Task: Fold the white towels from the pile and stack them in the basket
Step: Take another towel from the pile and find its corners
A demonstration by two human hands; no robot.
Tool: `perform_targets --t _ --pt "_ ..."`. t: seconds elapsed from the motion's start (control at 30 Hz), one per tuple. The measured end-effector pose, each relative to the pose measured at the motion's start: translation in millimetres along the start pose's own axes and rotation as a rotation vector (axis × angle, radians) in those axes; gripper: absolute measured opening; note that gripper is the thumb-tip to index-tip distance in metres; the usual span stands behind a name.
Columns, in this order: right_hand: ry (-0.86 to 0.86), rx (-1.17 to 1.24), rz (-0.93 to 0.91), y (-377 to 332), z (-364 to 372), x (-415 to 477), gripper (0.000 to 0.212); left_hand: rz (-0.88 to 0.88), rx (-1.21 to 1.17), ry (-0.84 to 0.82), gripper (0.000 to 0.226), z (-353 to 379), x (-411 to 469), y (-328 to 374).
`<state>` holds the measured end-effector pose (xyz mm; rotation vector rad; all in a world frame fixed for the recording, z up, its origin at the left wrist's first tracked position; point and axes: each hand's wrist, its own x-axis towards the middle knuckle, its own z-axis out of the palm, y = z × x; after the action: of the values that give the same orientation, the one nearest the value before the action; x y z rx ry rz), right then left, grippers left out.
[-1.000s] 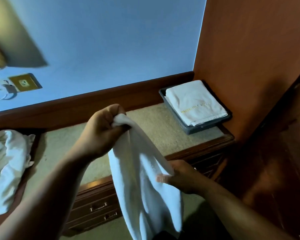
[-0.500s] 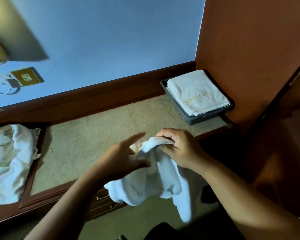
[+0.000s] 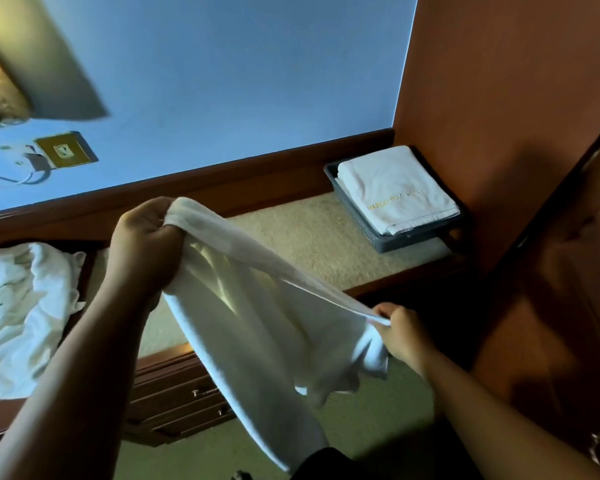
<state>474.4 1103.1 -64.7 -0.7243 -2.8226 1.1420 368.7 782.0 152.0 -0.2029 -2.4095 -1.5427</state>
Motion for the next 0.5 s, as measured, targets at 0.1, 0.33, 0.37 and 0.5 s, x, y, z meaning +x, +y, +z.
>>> perform_targets --t 0.1,0.33,0.37,0.5 --pt "0.163 0.122 -0.171 -28.2 -20.2 -0.8 0.019 -0.115 0.272 -0.177 0.007 2.0 -4.7 -15.7" --pt "0.127 0.140 -0.783 -151.1 -46.7 -37.8 0.017 0.153 0.548 -0.822 0.056 75.8 -72.2 -31.7" --pt "0.154 0.150 -0.815 -158.6 -48.8 -40.4 0.018 0.170 0.550 -0.755 0.031 79.6 -72.6 -31.9" --pt "0.086 0.167 -0.632 -146.4 -57.6 -29.2 0.014 0.139 0.409 -0.437 0.024 57.6 -47.3 -32.6"
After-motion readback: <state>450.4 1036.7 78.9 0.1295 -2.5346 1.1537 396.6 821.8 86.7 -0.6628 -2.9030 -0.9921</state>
